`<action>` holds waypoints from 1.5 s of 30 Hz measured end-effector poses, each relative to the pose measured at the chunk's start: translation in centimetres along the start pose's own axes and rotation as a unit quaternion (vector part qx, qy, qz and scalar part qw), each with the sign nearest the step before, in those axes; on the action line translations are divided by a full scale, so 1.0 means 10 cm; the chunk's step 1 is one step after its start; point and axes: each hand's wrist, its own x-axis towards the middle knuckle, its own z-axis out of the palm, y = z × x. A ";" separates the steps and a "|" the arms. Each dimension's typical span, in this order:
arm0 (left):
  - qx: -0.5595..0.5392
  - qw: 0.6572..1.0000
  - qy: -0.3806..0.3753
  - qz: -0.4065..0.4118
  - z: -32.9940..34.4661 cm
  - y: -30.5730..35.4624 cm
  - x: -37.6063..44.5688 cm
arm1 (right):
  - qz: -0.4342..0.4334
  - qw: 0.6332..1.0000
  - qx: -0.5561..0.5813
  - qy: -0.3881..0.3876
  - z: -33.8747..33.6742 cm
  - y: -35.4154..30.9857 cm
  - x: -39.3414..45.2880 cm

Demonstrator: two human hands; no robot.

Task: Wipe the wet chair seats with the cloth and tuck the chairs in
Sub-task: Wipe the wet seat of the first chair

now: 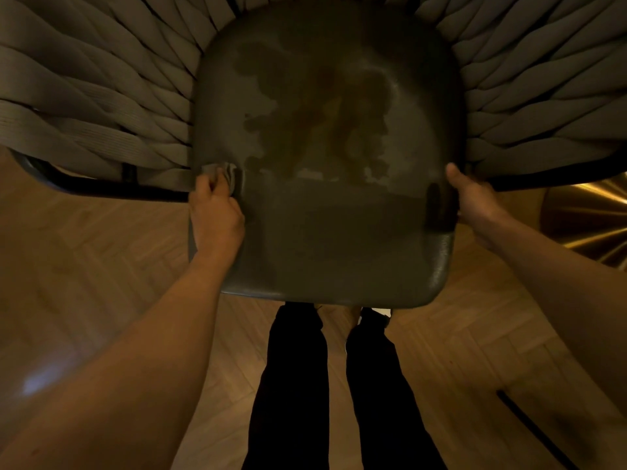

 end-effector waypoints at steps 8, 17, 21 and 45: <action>-0.052 0.995 -0.065 0.060 0.20 0.86 -0.21 | 0.010 0.995 0.075 -0.060 -0.05 -0.22 -0.33; -0.026 0.978 -0.118 0.169 0.52 2.18 -0.61 | 0.007 0.991 0.090 -0.101 -0.14 -0.21 -0.30; -0.039 0.966 -0.080 0.245 0.62 2.62 -0.72 | 0.015 0.993 0.098 -0.071 -0.13 -0.19 -0.26; 0.029 0.972 -0.109 0.207 0.32 1.51 -0.20 | -0.095 0.976 -0.183 0.063 0.25 -0.42 0.00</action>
